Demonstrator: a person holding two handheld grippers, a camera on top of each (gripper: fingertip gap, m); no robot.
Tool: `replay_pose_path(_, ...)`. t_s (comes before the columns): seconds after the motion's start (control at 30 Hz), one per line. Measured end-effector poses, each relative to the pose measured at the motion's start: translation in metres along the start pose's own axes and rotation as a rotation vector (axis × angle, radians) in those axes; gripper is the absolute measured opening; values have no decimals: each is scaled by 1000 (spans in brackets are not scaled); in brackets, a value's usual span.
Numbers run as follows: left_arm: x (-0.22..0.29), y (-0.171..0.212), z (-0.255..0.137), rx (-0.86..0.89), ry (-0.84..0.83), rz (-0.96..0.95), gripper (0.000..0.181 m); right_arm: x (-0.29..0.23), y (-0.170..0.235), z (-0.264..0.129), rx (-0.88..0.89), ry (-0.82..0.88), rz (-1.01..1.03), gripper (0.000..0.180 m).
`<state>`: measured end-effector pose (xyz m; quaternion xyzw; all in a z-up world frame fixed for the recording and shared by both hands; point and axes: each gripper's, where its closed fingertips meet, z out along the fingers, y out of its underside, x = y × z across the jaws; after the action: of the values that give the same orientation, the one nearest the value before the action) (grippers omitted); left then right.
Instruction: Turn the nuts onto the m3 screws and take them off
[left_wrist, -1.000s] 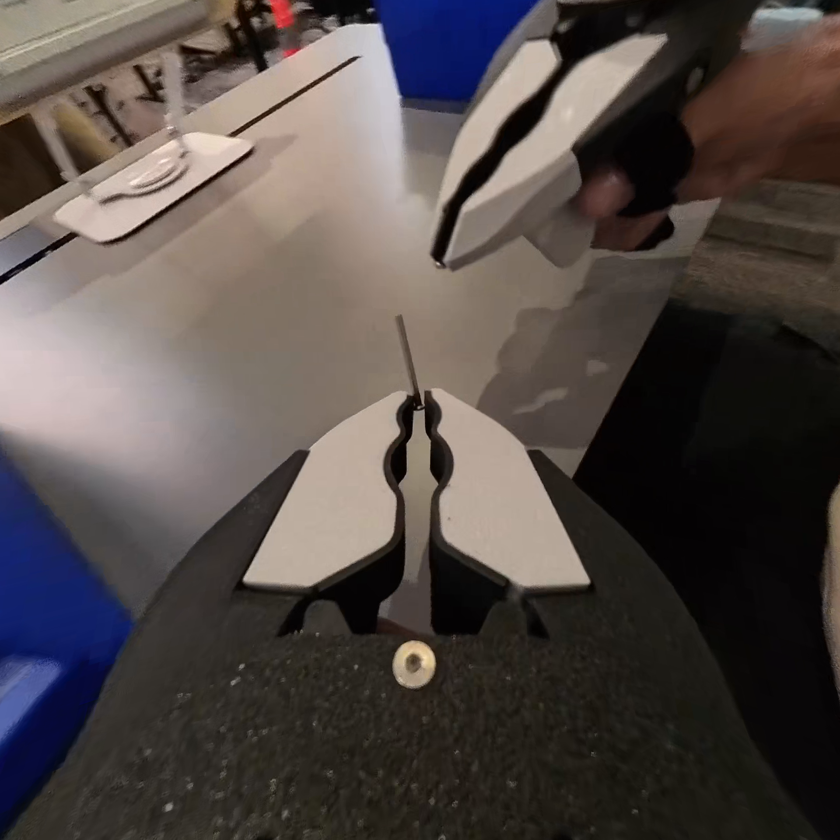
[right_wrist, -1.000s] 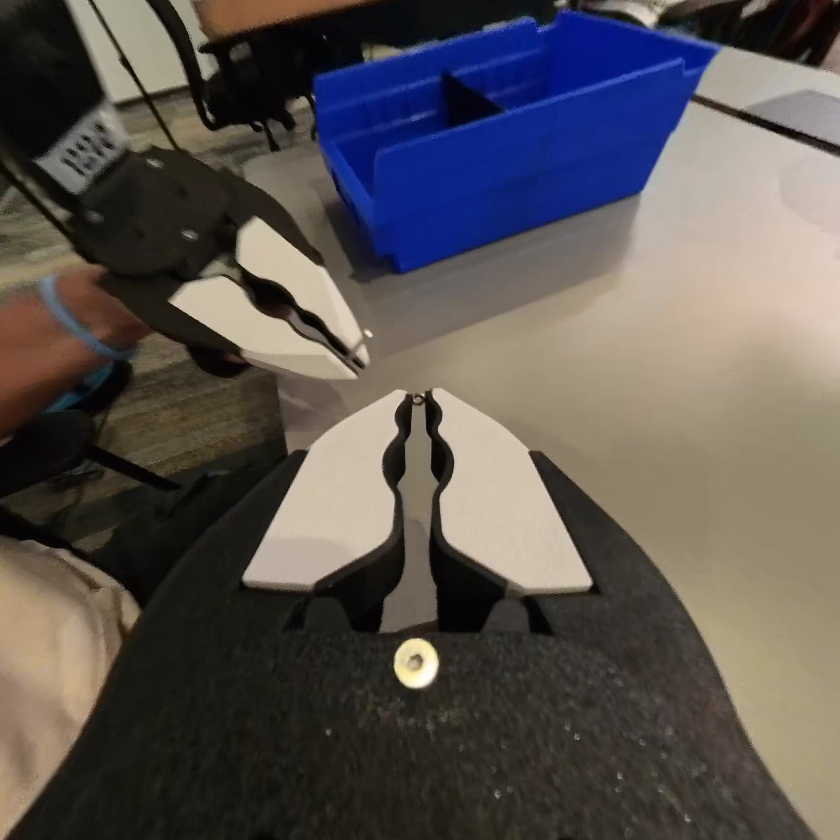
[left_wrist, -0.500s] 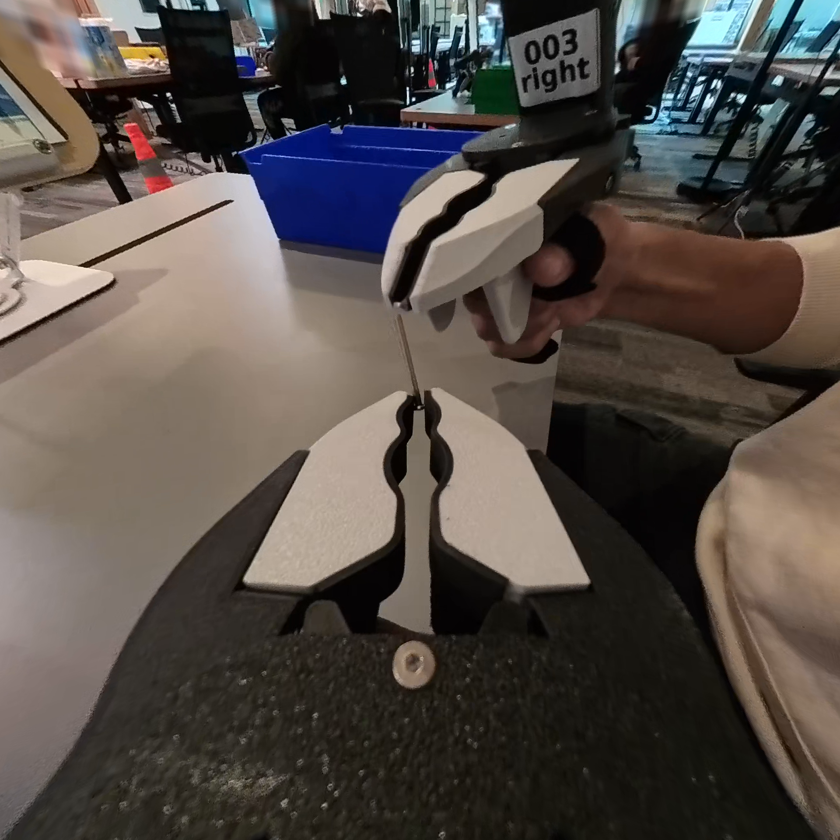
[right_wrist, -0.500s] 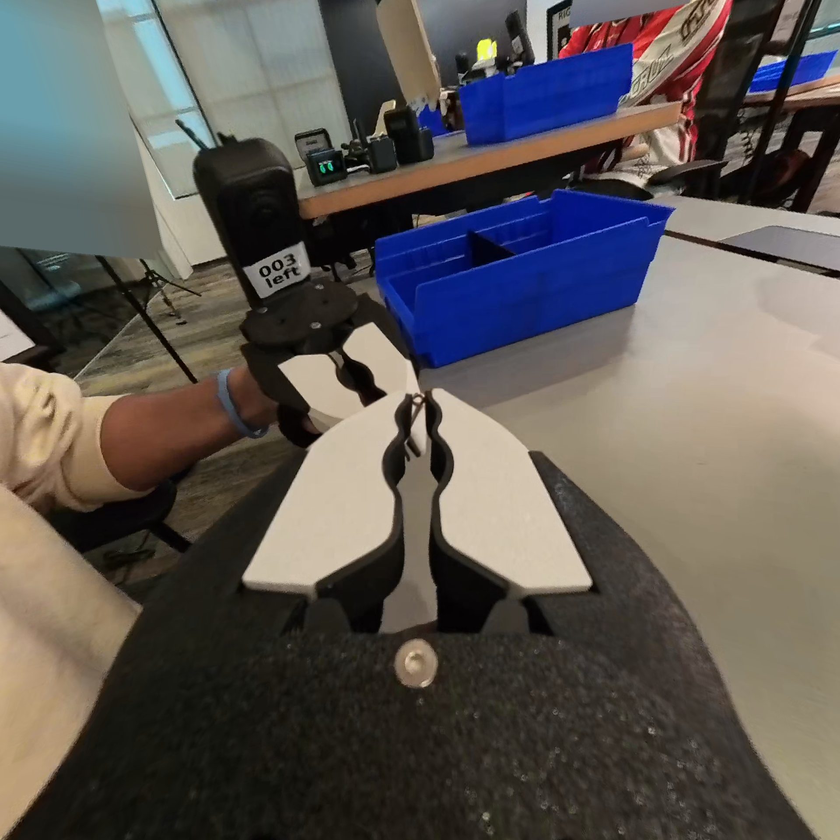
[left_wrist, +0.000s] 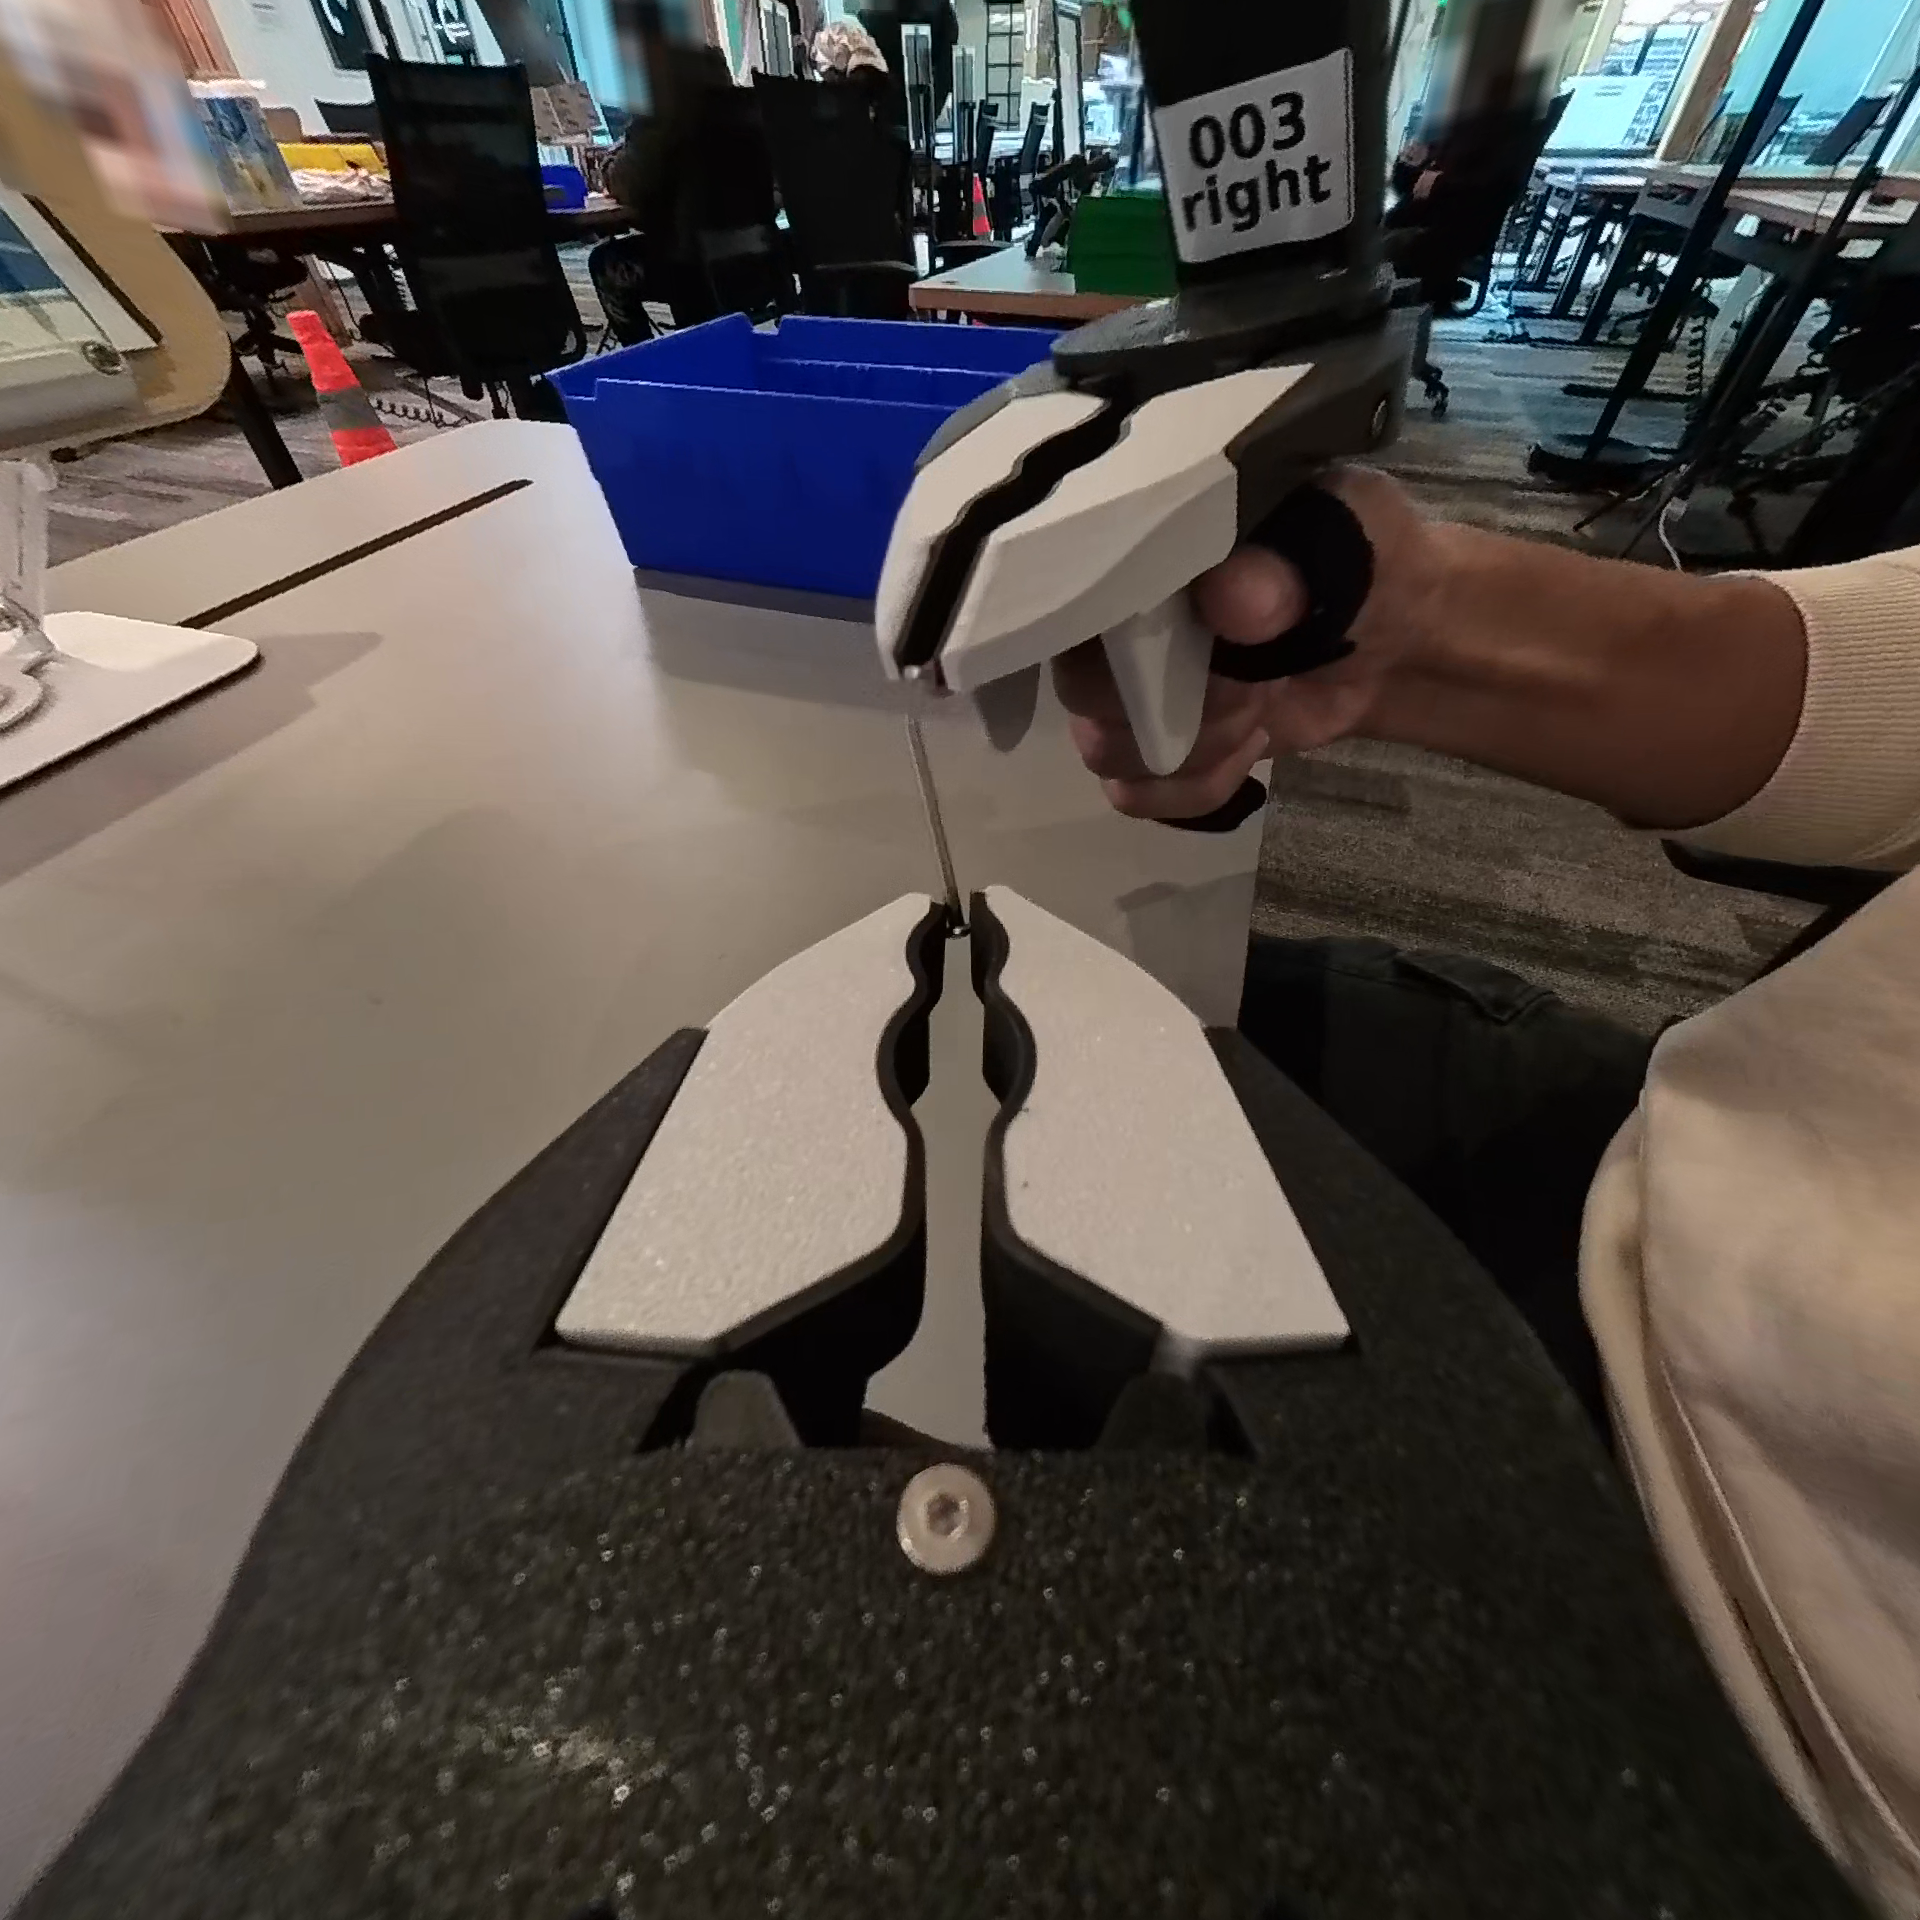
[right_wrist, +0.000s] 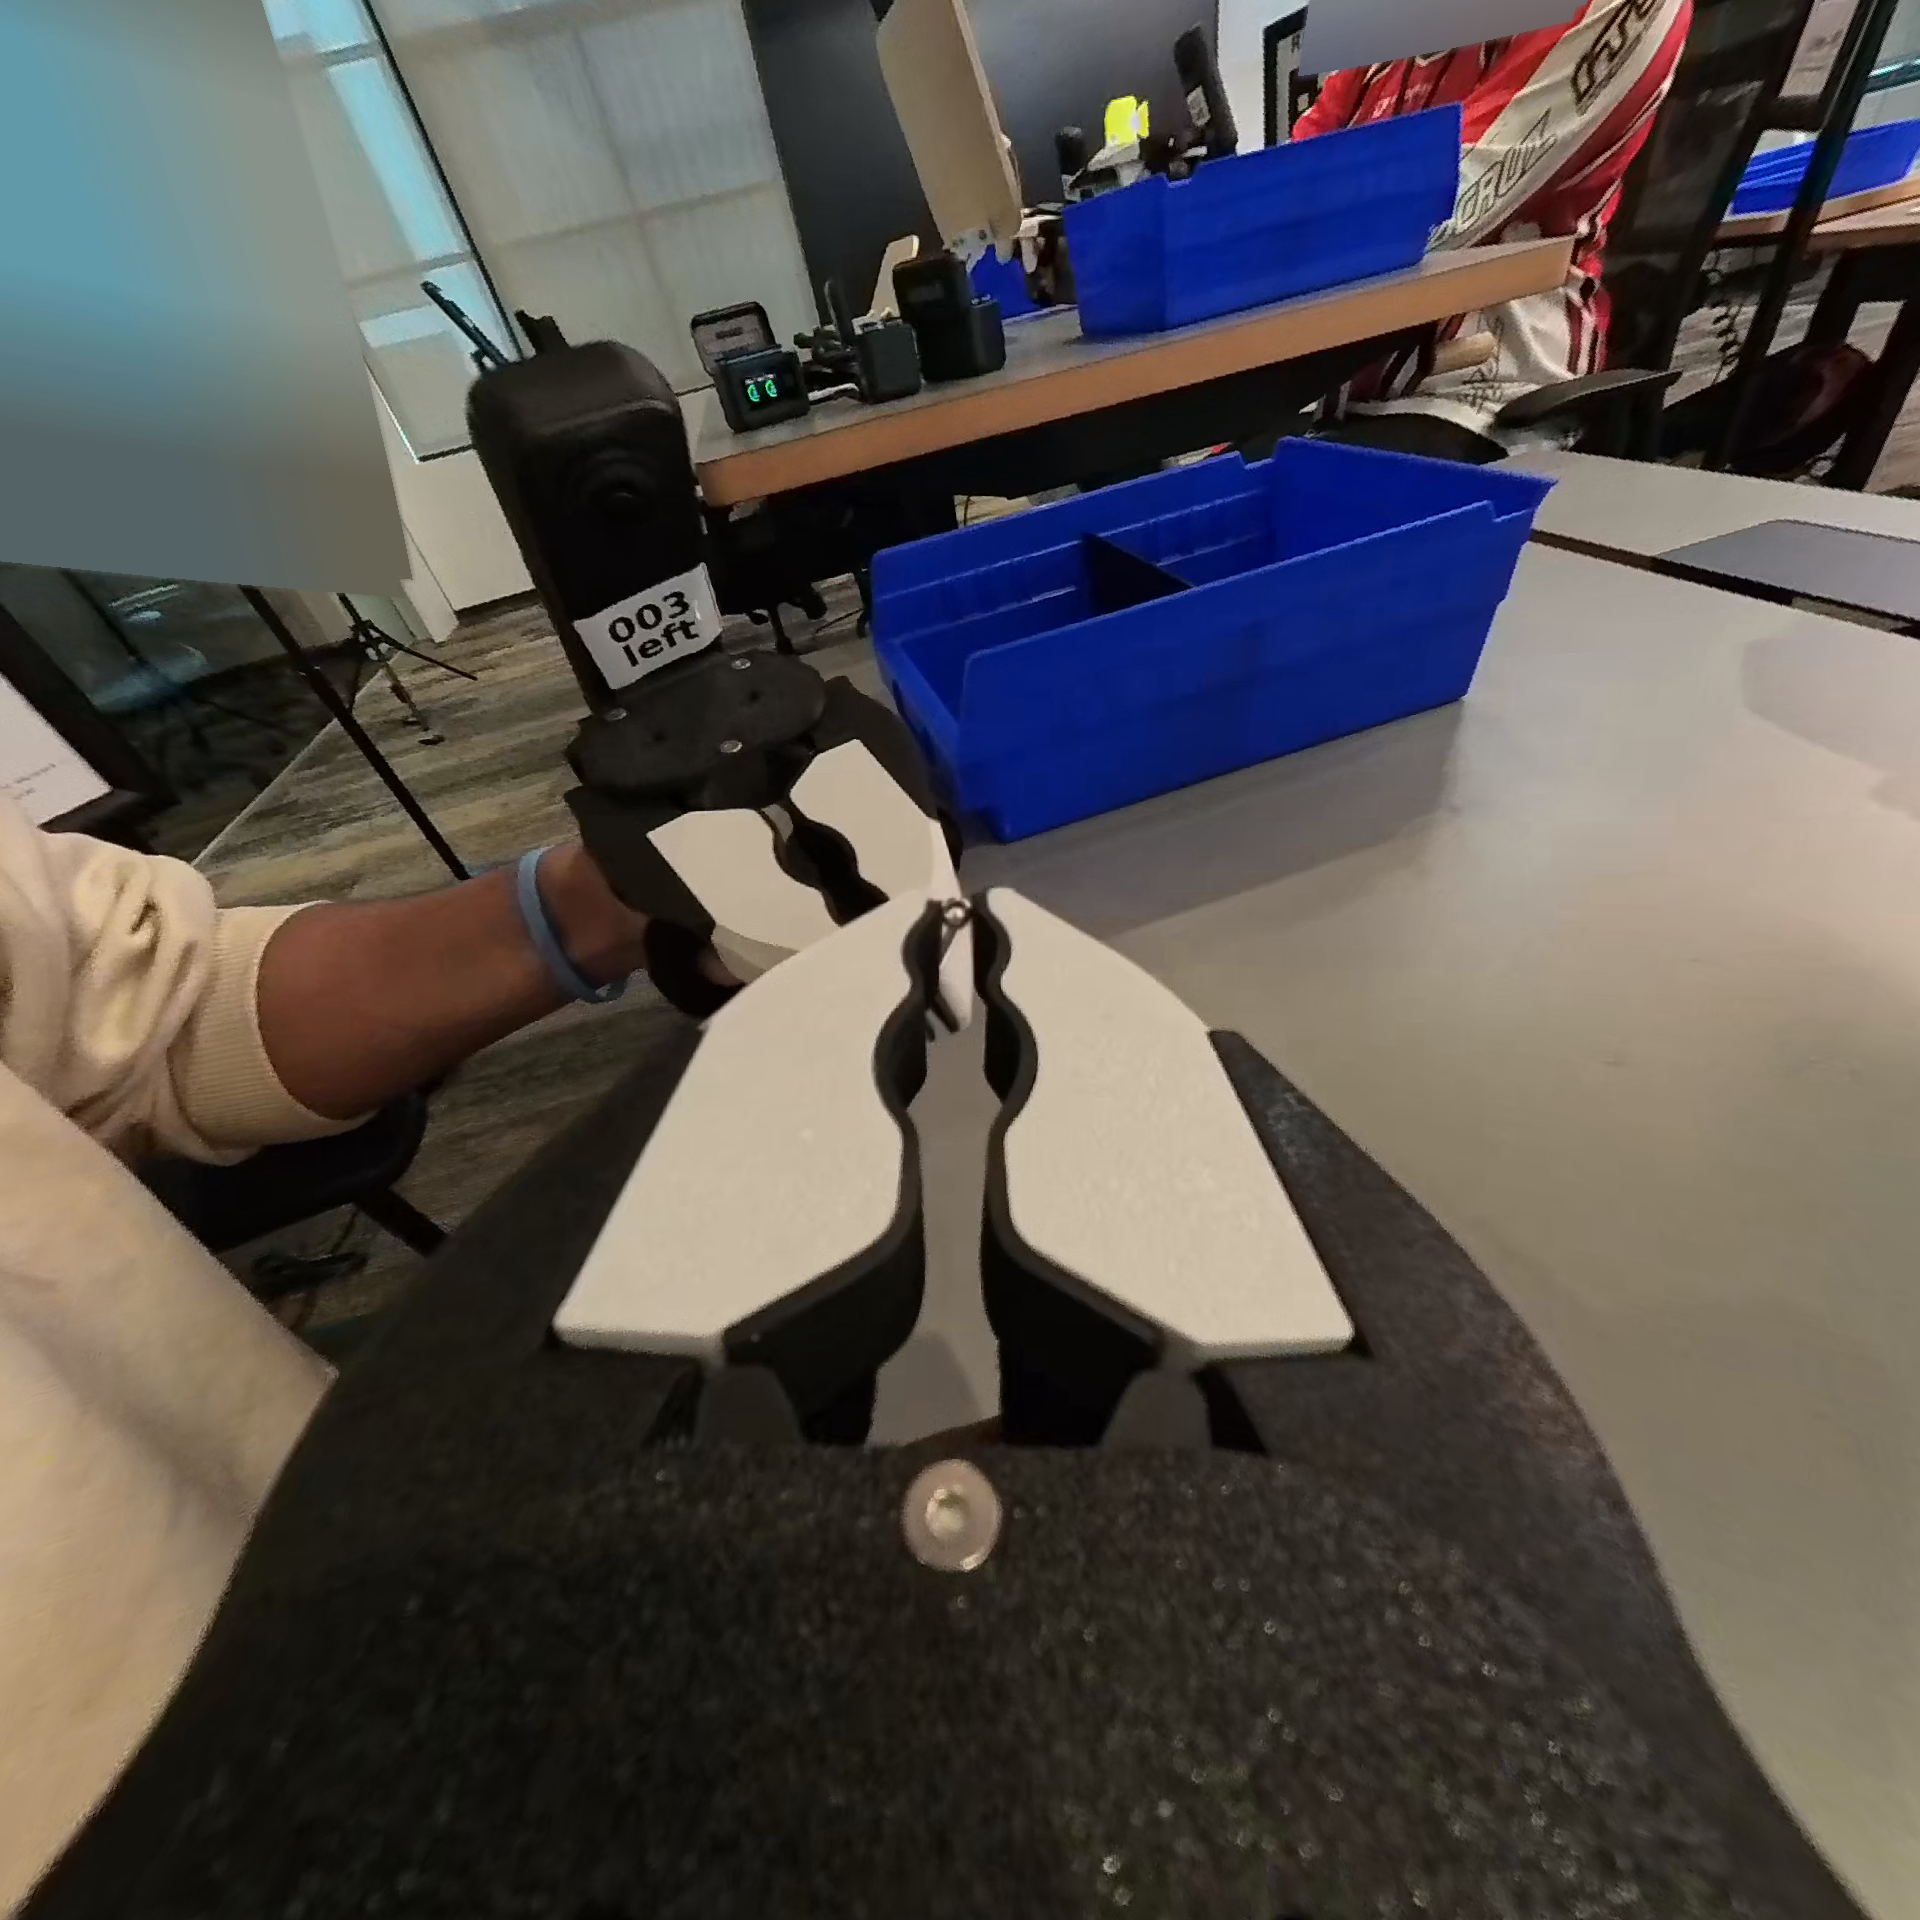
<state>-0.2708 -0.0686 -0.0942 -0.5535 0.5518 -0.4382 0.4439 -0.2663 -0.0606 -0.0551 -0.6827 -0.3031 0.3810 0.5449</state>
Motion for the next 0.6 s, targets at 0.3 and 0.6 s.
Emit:
replay_pose_path(0.3,3,-1,-2,-7,11,14,4,-3,1,2,-22,-8,-13,5)
replay_pose_path(0.6,6,-2,-3,-15,19,32,4,-6,1,4,-40,-17,-30,5)
